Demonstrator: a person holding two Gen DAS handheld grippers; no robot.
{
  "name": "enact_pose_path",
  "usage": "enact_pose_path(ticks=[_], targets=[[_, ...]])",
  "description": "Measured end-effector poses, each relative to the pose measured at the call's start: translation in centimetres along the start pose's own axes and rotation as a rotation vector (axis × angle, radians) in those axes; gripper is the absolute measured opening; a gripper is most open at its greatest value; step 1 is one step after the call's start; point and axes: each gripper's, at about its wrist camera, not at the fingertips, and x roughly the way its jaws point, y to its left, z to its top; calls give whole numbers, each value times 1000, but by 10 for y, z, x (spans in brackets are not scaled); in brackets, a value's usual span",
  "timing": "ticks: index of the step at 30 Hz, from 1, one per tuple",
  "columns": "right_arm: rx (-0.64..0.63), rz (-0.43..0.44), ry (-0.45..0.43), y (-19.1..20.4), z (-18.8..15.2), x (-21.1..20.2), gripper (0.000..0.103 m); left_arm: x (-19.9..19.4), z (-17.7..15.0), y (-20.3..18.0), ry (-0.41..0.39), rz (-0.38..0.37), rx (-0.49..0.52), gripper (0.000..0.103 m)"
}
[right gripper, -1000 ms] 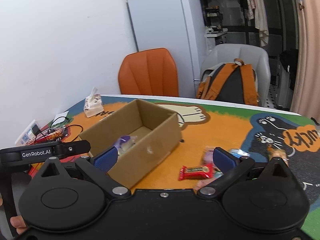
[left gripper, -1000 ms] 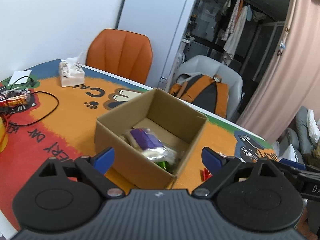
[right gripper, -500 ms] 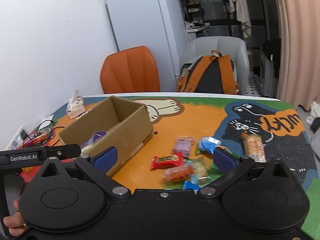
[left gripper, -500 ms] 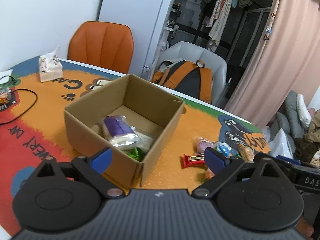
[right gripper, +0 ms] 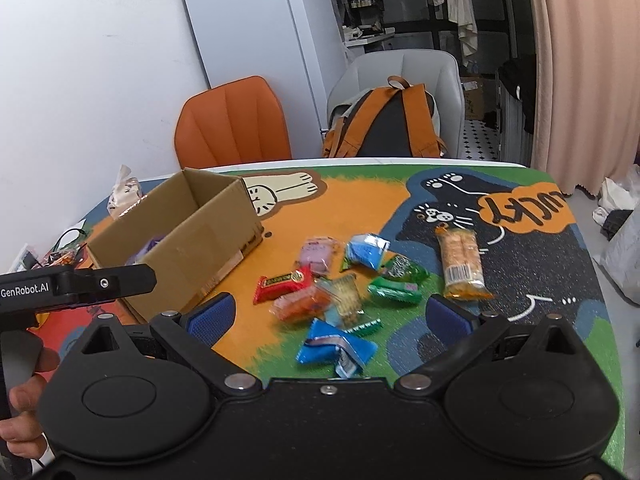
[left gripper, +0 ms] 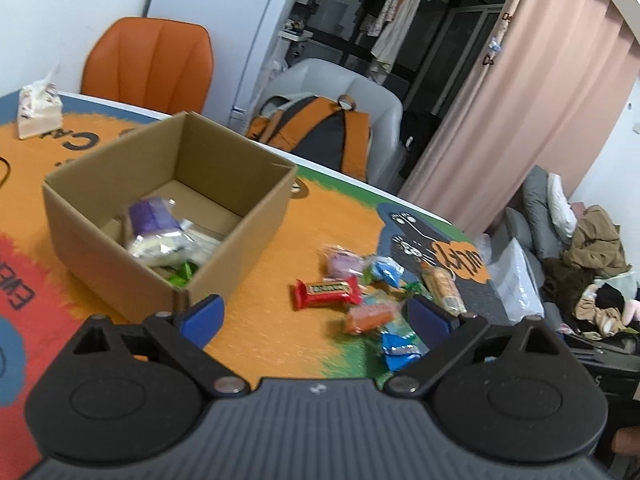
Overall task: Organize snacks
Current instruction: 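Move both tools back toward the remaining snack pile, then grasp the blue-wrapped candy with the right gripper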
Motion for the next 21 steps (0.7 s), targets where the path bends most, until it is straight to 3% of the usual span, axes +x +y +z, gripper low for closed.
enact_pose_path(ticks=[4, 11, 21], targets=[[20, -9, 7, -6, -6, 5, 102, 8, -7, -4, 9, 2, 12, 97], [74, 0, 64, -12, -16, 29, 80, 21, -10, -8, 21, -10, 27, 95], [119, -7, 117, -15, -26, 64, 66, 36, -10, -10, 21, 0, 44, 92]])
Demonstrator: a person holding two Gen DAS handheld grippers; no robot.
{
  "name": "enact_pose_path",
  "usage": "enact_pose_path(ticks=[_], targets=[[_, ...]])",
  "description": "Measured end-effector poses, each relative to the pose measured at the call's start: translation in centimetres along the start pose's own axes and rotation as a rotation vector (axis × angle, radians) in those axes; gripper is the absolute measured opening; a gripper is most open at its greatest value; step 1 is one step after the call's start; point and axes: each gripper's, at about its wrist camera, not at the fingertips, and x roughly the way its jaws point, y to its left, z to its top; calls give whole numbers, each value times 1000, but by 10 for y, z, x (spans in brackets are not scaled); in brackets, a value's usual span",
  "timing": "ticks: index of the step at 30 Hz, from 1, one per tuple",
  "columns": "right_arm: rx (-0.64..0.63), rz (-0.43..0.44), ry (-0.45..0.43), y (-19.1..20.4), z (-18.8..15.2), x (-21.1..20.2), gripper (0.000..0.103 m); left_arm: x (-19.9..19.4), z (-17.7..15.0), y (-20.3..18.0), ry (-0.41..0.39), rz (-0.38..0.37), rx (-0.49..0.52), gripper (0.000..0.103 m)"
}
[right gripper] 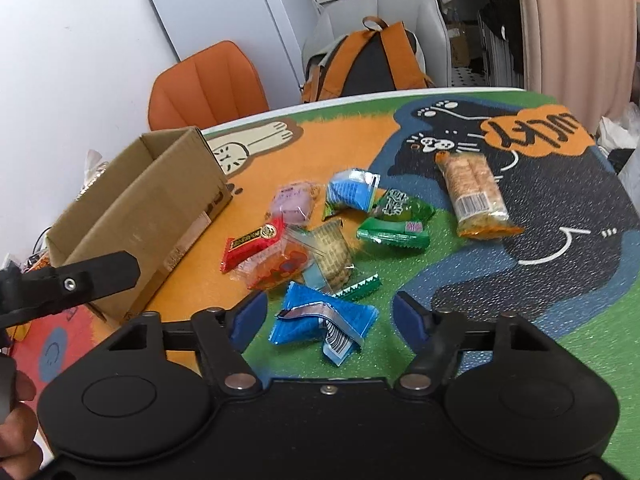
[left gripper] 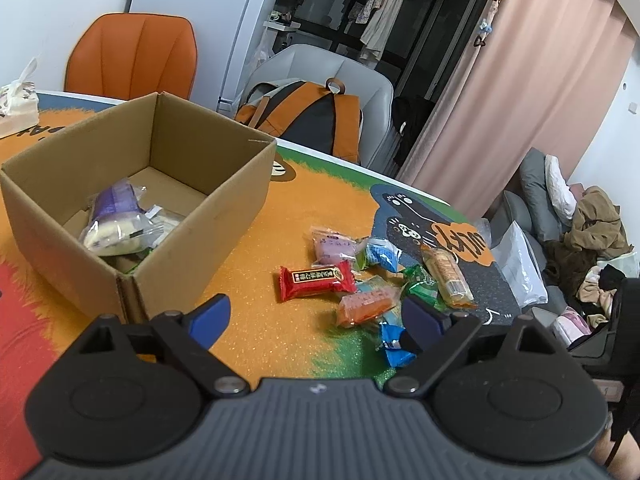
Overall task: Organize snacks
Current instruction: 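Grasp the blue-wrapped candy with the right gripper, then grasp the orange clear packet with the left gripper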
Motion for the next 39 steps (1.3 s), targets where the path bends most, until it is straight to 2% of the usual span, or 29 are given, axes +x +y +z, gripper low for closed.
enact_pose_path(ticks=[3, 5, 9, 11, 13, 20, 27, 33, 35, 39], targets=[[3, 2, 11, 1, -1, 6, 63, 5, -1, 2, 6, 2, -2, 92], [-6, 4, 23, 3, -3, 10, 52, 8, -2, 2, 9, -1, 0, 91], [-1, 26, 56, 1, -7, 14, 43, 15, -4, 1, 18, 3, 0, 87], [-11, 27, 60, 1, -6, 12, 36, 19, -6, 0, 22, -4, 0, 85], [-20, 23, 59, 1, -5, 10, 34, 22, -6, -2, 26, -15, 3, 85], [-15, -13, 43, -10, -6, 3, 32, 37, -7, -12, 44, -32, 30, 80], [-1, -43, 24, -23, -7, -8, 30, 52, -7, -19, 53, -63, 44, 67], [4, -58, 18, -26, -8, -10, 30, 71, -7, -27, 64, -85, 77, 67], [0, -64, 17, -25, -9, -10, 31, 78, -7, -29, 68, -86, 90, 67], [-1, -68, 16, -23, -8, -10, 35, 90, -7, -32, 80, -101, 99, 58]])
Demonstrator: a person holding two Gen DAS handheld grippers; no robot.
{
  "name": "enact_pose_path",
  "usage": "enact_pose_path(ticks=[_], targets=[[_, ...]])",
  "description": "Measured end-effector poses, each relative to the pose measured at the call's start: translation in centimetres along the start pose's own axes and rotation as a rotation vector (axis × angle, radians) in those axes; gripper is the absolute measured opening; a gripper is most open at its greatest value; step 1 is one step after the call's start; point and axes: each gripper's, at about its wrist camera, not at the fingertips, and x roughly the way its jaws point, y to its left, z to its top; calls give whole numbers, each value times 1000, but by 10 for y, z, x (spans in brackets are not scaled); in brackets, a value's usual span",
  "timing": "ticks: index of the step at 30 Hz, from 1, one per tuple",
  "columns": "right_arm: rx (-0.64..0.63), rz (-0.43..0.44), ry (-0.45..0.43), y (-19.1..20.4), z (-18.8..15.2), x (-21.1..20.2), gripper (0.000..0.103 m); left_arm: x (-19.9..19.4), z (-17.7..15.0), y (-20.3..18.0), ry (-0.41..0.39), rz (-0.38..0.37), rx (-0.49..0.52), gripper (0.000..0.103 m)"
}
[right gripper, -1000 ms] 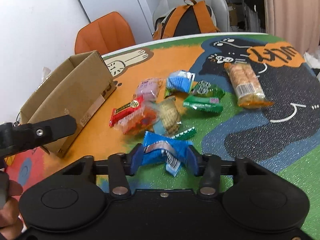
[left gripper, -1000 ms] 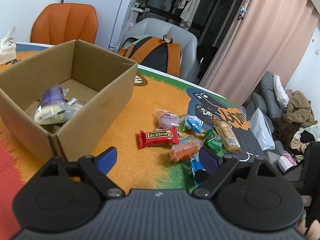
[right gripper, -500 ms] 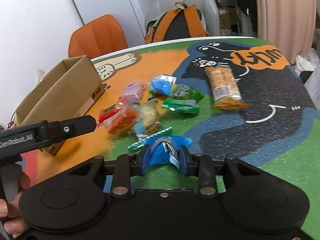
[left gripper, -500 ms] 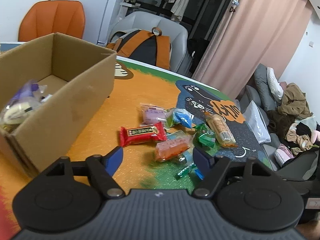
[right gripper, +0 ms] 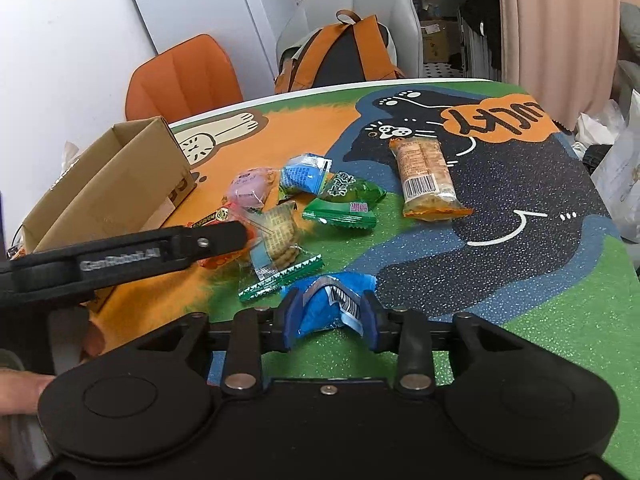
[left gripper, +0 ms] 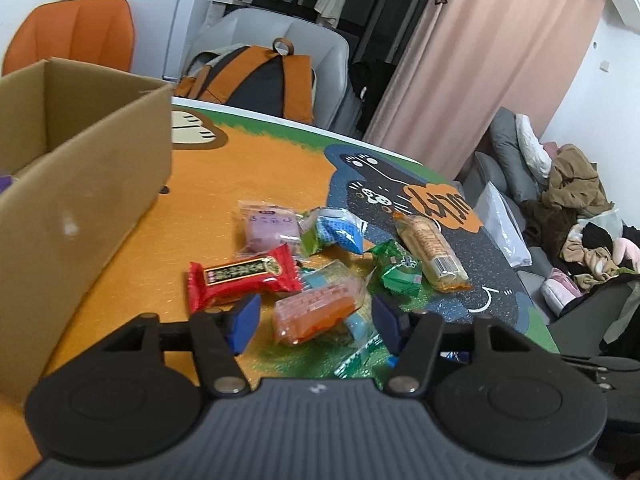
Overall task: Organize snacks
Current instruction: 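Grasp the orange clear packet with the left gripper, then carry the blue candy and orange packet over the box with both grippers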
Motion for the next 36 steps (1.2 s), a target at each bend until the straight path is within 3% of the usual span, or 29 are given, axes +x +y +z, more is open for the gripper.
enact_pose_path(ticks=[6, 8, 9, 10, 13, 16, 20, 36], targets=[[0, -7, -9, 0, 4, 3, 39, 9, -2, -1, 16, 12, 15, 47], [-7, -9, -9, 2, 4, 6, 43, 8, -3, 1, 17, 14, 9, 36], [-9, -9, -7, 2, 3, 8, 43, 8, -3, 1, 21, 11, 5, 25], [-12, -8, -5, 3, 3, 9, 44, 7, -3, 2, 21, 6, 2, 23], [-36, -5, 0, 9, 1, 12, 45, 1, -5, 1, 14, 16, 11, 22], [-54, 9, 19, 15, -1, 16, 32, -6, -6, 2, 3, 12, 3, 22], [-46, 20, 12, 18, 0, 12, 27, -15, -5, 3, -4, 12, -6, 21], [-62, 68, -49, 37, 15, -6, 26, -66, 9, 13, -38, 61, -48, 21]])
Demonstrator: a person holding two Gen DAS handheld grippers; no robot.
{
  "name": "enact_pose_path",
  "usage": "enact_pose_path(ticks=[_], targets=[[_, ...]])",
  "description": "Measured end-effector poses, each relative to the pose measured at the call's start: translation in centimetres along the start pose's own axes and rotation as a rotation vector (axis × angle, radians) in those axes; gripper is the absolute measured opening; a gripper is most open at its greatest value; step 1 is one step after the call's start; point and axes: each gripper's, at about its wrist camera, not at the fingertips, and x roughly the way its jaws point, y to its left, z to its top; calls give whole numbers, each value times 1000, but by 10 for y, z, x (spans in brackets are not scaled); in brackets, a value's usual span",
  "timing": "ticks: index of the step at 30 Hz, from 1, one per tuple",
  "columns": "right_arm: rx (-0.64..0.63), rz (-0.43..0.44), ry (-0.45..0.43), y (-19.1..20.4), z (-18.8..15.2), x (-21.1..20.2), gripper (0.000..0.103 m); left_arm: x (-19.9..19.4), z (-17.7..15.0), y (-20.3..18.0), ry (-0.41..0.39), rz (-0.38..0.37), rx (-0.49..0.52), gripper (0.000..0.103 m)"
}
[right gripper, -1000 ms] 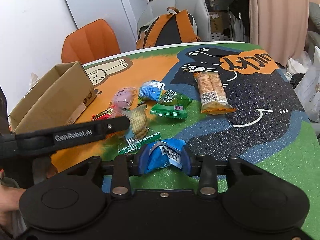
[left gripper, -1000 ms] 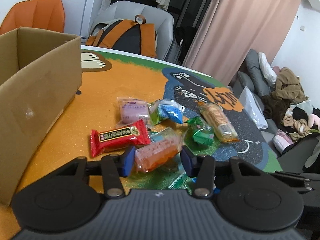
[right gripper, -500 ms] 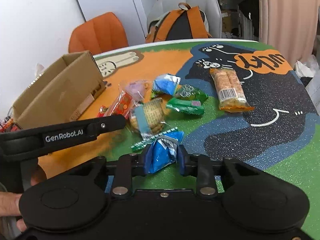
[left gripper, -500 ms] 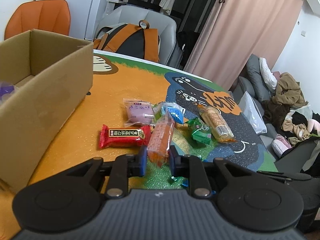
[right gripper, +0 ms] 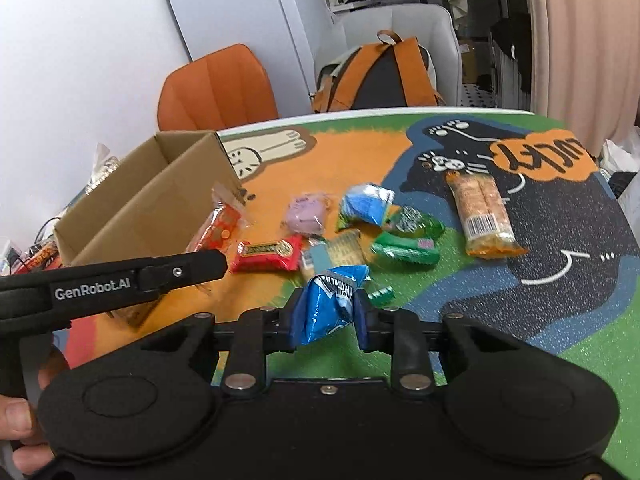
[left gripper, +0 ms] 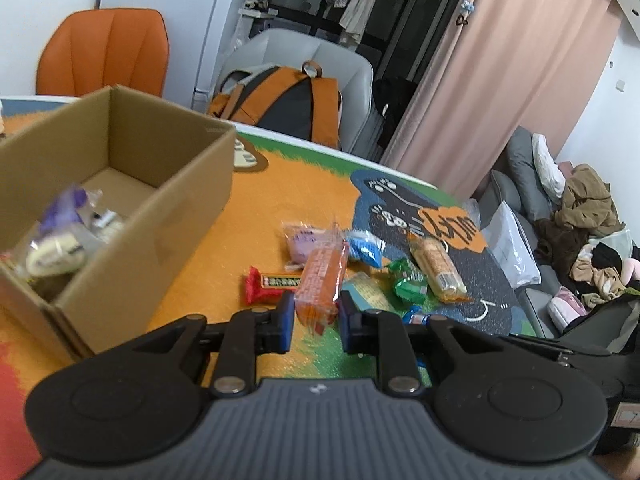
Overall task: Organize snacks
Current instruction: 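Carry the blue candy and orange packet over the box with both grippers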
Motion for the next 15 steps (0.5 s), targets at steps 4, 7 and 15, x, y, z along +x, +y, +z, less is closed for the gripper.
enact_pose_path(ticks=[4, 7, 15], targets=[[-2, 11, -22, 7, 7, -5, 26, -12, 6, 2, -20, 10, 2, 21], [-2, 17, -40, 10, 12, -8, 26, -21, 9, 5, -36, 15, 3, 21], [-23, 55, -78, 25, 25, -15, 26, -45, 18, 12, -56, 30, -16, 21]])
